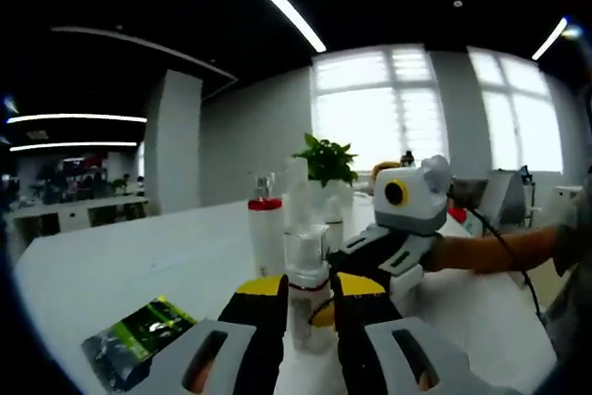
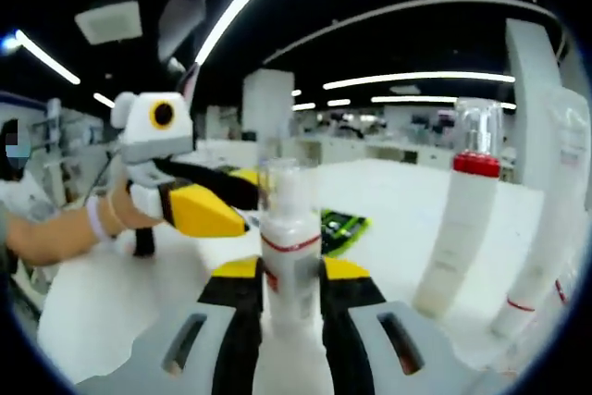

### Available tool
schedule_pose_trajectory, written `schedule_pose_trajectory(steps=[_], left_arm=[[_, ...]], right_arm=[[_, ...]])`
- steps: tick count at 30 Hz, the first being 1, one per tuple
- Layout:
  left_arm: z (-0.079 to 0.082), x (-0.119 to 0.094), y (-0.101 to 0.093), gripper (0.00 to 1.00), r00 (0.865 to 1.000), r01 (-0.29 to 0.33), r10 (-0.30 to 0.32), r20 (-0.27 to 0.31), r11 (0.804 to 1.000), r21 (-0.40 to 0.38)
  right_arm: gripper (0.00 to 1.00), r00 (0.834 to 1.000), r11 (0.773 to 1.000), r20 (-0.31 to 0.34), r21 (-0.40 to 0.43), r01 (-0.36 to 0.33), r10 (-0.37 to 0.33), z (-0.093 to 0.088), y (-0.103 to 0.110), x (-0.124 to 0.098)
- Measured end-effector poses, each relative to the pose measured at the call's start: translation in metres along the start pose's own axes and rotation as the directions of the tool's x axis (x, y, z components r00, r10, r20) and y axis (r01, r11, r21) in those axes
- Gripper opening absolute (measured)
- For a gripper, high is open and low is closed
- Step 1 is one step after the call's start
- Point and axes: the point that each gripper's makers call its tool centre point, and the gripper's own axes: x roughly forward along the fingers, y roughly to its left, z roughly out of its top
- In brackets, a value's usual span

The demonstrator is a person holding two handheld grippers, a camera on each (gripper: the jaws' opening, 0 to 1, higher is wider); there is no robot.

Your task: Arrange the skincare products in the storage area until every visible bottle or jar stands upright without overlapping.

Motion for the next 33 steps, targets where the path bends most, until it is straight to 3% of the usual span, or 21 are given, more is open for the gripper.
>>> schedule_pose_trajectory(steps=[7,19,24,33], left_arm=[[-0.008,0.003,0.01,0.2,0.998,-0.051,0.051,-0.035,0.999,0.001],[-0.012,0.002,0.008,0.2,0.998,-0.059,0.058,-0.039,0.998,-0.014],[-0.014,0.003,0.007,0.2,0.998,-0.054,0.054,-0.041,0.998,-0.01],[-0.015,0.003,0.006,0.2,0.998,-0.049,0.049,-0.041,0.999,-0.009]], right_arm=[[0.22,0.999,0.998,0.007,0.016,0.053,-0.054,0.0,-0.01,-0.001],[0.22,0.995,0.995,-0.005,0.003,0.102,-0.102,-0.001,-0.027,-0.007],[0.22,0.991,0.991,-0.021,0.024,0.131,-0.131,-0.002,-0.044,-0.01],[0.22,0.968,0.968,-0.049,0.036,0.248,-0.246,-0.004,-0.073,-0.021]])
